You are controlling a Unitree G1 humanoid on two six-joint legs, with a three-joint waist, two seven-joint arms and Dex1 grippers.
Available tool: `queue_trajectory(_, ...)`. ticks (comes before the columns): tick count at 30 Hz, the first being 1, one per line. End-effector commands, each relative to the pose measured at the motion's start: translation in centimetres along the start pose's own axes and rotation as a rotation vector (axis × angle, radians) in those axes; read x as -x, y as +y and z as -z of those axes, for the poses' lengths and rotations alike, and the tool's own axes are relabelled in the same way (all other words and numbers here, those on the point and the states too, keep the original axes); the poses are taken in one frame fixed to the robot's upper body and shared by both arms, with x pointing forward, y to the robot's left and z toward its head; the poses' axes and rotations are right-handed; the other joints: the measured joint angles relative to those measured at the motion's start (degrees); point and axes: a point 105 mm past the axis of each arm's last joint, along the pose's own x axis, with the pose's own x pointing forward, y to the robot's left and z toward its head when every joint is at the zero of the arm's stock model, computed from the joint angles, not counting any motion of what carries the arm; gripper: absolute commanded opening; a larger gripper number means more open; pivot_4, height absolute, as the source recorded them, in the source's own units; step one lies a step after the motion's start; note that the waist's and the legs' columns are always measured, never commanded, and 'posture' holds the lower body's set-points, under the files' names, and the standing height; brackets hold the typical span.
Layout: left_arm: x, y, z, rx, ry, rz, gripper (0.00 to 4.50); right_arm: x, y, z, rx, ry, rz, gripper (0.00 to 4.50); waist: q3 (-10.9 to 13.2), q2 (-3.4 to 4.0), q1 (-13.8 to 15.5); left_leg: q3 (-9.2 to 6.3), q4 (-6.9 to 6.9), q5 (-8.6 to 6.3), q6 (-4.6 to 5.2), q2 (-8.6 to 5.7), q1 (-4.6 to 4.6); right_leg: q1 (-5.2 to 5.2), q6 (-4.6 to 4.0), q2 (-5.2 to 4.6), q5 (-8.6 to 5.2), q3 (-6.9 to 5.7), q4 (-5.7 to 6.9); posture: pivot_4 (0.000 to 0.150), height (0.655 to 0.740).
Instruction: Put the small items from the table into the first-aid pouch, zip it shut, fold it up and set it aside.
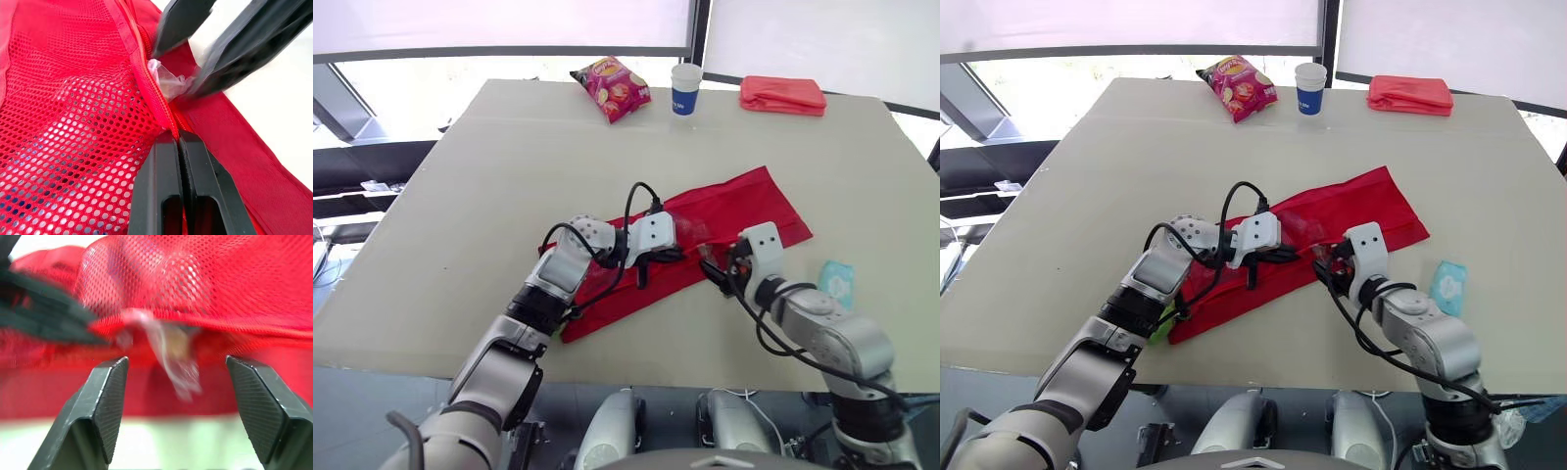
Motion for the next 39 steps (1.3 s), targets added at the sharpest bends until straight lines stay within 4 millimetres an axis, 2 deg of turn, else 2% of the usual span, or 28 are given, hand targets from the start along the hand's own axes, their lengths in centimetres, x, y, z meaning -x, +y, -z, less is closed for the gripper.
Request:
queue_trajectory(1, 0.0, 0.2, -0.7, -0.011, -0.029, 0.003, 0.0, 0.3, 1.3, -0.7, 0.043, -0.029, -0.067, 2.57, 0.0, 0.0, -0.09, 0.0, 0.0, 0.0, 0.0, 0.03, 0.0, 0.0, 0.0, 0.02, 0.0, 0.0, 0.0, 0.15, 0.74)
queue_trajectory(6, 0.0, 0.2, -0.8, -0.015, -0.031, 0.009, 0.0, -1.3, 1.5, -0.5, 0.072, -0.009, -0.072, 0.03, 0.0, 0.0, 0.09, 0.0, 0.0, 0.0, 0.01, 0.01, 0.0, 0.0, 0.0, 0.02, 0.0, 0.0, 0.01, 0.15, 0.74)
queue_trajectory(10, -0.1, 0.1, -0.9, -0.018, -0.033, 0.016, 0.0, -3.0, 1.1, -0.8, 0.063, -0.015, -0.031, 0.03, 0.0, -0.01, 0.09, 0.01, 0.0, 0.01, -0.01, 0.01, -0.01, 0.0, 0.0, 0.01, 0.0, 0.0, 0.0, 0.15, 0.74)
queue_trajectory(13, -0.1, -0.4, -0.8, -0.029, -0.025, 0.041, 0.0, -4.2, -0.2, -1.5, 0.109, -0.045, 0.047, 0.03, 0.0, -0.01, 0.15, 0.0, 0.0, 0.05, -0.08, 0.01, -0.01, -0.01, 0.0, 0.01, 0.0, -0.02, 0.0, 0.15, 0.74)
queue_trajectory(19, -0.3, -1.1, -0.6, -0.04, -0.017, 0.068, 0.0, -5.3, -0.9, -2.0, 0.21, -0.07, 0.067, 0.03, 0.0, -0.01, 0.0, 0.03, 0.01, 0.14, -0.24, -0.01, 0.0, 0.0, 0.0, 0.01, 0.0, 0.02, 0.0, 0.15, 0.74)
queue_trajectory(26, -0.3, -1.2, -0.5, -0.036, -0.017, 0.069, 0.0, -4.7, 0.0, -2.2, 0.21, -0.128, -0.004, 0.03, 0.0, -0.01, 0.02, 0.03, 0.0, 0.15, -0.25, 0.0, 0.0, 0.0, 0.0, 0.01, 0.0, 0.02, 0.01, 0.15, 0.74)
queue_trajectory(30, -0.2, -0.9, -0.5, -0.025, -0.019, 0.057, 0.0, -2.0, 0.6, -0.7, 0.199, -0.073, -0.076, 0.03, 0.0, -0.01, 0.45, 0.0, 0.01, 0.14, -0.24, 0.0, -0.04, 0.0, 0.0, -0.01, 0.0, -0.01, -0.02, 0.15, 0.74)
queue_trajectory(33, -0.2, -0.9, -0.5, -0.026, -0.02, 0.057, 0.0, -1.1, 0.1, 0.0, 0.195, -0.043, -0.052, 0.03, -0.01, -0.03, 0.31, 0.01, 0.03, 0.11, -0.19, -0.01, -0.04, 0.01, 0.0, -0.03, 0.0, 0.01, -0.04, 0.15, 0.74)
queue_trajectory(35, -0.3, -1.0, -0.6, -0.027, -0.021, 0.061, 0.0, -1.1, -0.5, 0.3, 0.198, -0.023, -0.019, 0.03, -0.01, -0.03, 0.08, 0.03, 0.04, 0.01, -0.01, 0.0, 0.0, 0.01, 0.01, -0.02, 0.01, 0.03, 0.01, 0.15, 0.74)
queue_trajectory(39, -0.4, -1.3, -0.6, -0.029, -0.022, 0.081, 0.0, -2.2, -1.0, -0.1, 0.196, -0.029, 0.029, 0.03, -0.01, -0.03, 0.11, 0.0, 0.03, 0.02, -0.03, 0.02, 0.01, 0.0, 0.0, 0.0, 0.0, -0.01, 0.03, 0.15, 0.74)
